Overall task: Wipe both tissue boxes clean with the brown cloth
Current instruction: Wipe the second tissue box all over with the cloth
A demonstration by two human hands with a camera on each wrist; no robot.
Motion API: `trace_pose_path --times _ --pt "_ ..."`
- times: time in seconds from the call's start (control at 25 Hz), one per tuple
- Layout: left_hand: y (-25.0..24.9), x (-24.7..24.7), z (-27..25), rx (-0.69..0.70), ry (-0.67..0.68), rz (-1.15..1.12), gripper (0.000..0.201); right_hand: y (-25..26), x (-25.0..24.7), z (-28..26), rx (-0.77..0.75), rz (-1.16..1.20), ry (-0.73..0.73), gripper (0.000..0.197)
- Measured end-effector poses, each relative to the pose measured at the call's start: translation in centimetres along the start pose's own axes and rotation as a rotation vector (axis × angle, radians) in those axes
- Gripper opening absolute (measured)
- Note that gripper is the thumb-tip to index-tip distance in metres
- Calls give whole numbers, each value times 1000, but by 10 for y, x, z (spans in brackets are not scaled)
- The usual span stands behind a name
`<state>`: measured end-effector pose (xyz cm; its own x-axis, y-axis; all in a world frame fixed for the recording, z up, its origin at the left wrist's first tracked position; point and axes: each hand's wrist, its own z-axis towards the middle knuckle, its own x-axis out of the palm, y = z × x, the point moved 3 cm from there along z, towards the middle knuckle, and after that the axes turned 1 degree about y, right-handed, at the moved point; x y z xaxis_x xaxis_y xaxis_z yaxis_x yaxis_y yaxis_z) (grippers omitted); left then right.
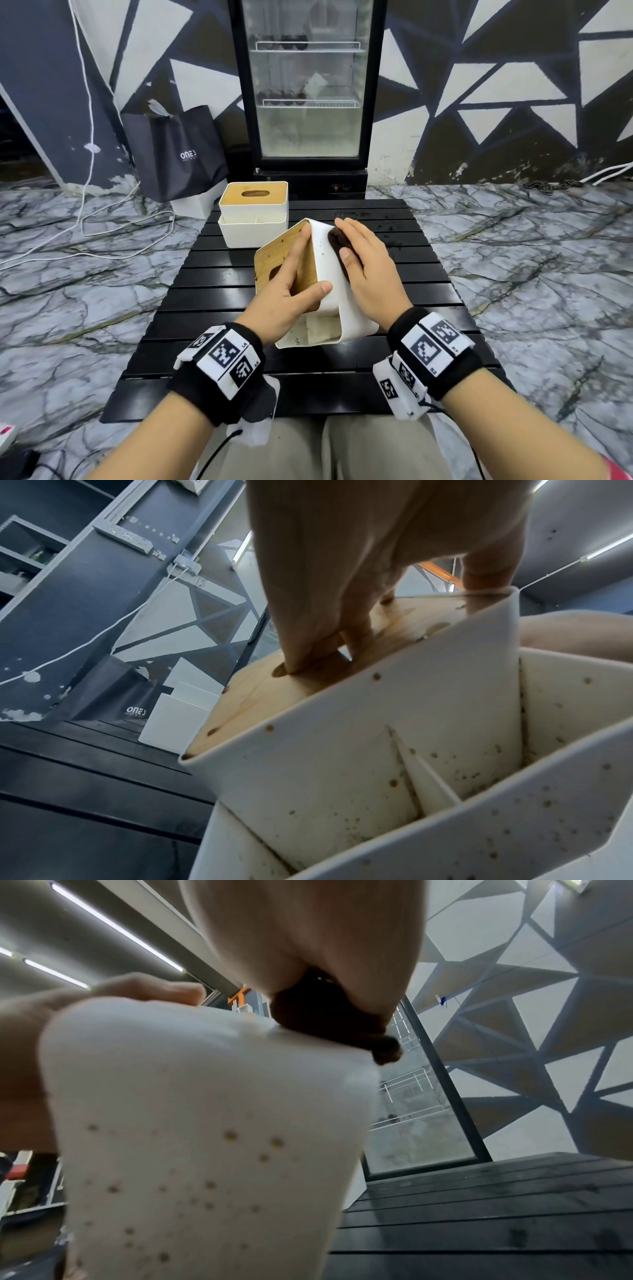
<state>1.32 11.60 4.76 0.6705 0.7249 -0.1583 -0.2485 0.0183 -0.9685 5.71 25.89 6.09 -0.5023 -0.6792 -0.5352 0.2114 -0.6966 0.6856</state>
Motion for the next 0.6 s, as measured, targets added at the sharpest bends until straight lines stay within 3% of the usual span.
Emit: trace_pose_path --times 0.32,0.6 --pt "-5 1 3 2 17 -6 80 7 6 -21 31 88 10 49" --pt "-4 3 6 1 9 95 82 13 0 10 4 83 -13 48"
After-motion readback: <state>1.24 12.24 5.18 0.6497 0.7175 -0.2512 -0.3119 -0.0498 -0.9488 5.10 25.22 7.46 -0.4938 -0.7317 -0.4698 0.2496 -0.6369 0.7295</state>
